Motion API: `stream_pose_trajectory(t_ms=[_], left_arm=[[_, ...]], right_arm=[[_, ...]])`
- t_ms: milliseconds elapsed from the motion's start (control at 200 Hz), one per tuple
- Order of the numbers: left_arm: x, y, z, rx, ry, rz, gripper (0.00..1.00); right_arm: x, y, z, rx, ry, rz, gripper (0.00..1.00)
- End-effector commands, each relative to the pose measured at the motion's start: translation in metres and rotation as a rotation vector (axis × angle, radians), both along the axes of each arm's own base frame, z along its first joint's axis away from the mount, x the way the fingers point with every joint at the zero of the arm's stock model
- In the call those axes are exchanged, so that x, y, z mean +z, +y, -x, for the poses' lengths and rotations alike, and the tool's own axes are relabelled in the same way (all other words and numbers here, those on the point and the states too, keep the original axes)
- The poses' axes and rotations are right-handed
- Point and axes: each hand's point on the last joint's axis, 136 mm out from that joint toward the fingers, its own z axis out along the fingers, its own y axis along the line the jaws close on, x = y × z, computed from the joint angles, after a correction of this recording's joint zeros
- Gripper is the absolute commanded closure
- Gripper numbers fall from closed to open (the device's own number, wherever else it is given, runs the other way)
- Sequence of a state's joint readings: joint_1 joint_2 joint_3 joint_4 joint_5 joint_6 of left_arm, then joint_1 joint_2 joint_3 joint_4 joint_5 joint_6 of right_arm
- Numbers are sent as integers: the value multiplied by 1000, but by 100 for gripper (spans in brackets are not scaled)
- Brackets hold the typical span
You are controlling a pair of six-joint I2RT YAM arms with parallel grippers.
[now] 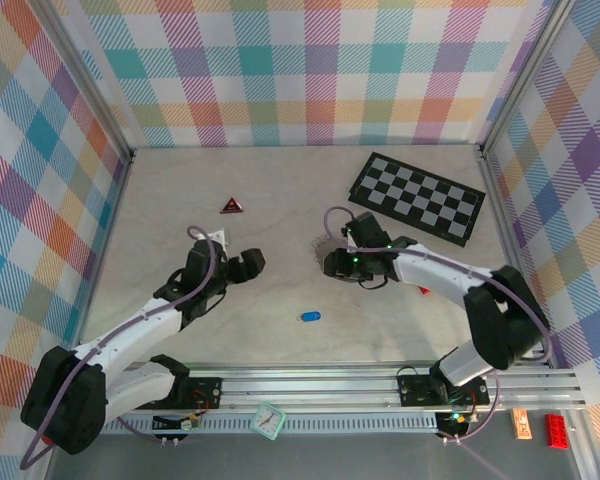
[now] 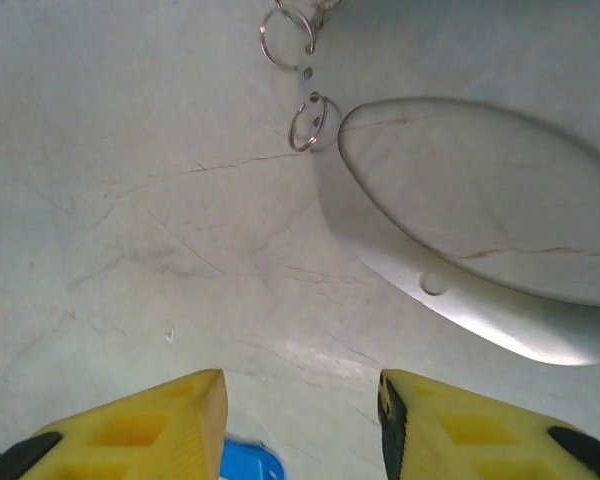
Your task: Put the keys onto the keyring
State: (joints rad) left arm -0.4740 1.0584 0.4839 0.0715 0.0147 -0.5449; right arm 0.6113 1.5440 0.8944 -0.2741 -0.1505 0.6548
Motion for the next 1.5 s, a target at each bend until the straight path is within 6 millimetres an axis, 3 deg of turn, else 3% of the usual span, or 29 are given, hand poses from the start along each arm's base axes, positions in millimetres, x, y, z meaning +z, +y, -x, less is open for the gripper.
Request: stream_pose_trajectory(t_ms=[0, 185, 400, 665, 855, 1160, 1495], left_arm=[[-5, -3, 4, 40, 19, 10, 16], [-4, -9, 5, 35, 7, 13, 16], [-4, -10, 5, 38, 0, 8, 16], [-8, -10, 6, 39, 6, 6, 16], [-9, -10, 6, 41, 7, 5, 17], [-8, -10, 5, 44, 7, -1, 16], [-6, -9, 6, 46, 6, -8, 17]], right_arm=[[7, 24, -29, -163, 8, -114, 56], [-16, 25, -54, -280, 4, -75, 58], [-27, 32, -66, -296, 11, -49, 63], [-40, 36, -70, -300, 32, -25, 69], [-45, 40, -71, -294, 40, -21, 80], [-45, 40, -73, -293, 40, -12, 85], [-42, 37, -67, -260, 40, 21, 100]])
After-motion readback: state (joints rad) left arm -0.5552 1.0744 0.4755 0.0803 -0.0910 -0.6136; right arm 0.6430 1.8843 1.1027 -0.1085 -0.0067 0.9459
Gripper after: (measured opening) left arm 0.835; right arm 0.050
